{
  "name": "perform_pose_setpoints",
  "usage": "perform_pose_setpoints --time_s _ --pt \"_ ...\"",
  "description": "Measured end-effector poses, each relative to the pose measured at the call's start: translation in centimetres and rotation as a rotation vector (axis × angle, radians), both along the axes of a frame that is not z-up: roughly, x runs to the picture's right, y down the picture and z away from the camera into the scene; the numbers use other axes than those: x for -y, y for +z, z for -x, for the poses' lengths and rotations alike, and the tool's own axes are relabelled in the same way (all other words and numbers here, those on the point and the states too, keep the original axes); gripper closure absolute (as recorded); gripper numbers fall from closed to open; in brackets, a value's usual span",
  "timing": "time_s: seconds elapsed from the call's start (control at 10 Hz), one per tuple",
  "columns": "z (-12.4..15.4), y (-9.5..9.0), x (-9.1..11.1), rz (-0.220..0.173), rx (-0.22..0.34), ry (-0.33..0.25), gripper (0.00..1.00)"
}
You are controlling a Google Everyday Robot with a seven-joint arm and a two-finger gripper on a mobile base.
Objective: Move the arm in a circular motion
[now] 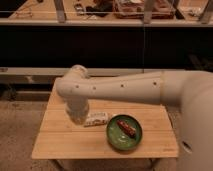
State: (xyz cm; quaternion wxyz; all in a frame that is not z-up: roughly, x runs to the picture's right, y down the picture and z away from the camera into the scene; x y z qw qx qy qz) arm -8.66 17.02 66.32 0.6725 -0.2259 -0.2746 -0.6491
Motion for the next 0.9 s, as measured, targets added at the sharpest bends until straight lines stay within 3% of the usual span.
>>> perform_pose_setpoints --time_s 0.2,0.5,0.7,0.9 --pt "-8.6 -1.1 -5.1 0.06 -0.114 0.05 1.0" --pt "-20.5 -1.2 -9.5 0.139 -0.327 0.21 1.0" --pt "-26.2 -0.2 -9.8 0.171 -0.443 0.312 1.0" --pt "-31.2 2.2 -7.4 0.184 -0.558 0.431 1.0"
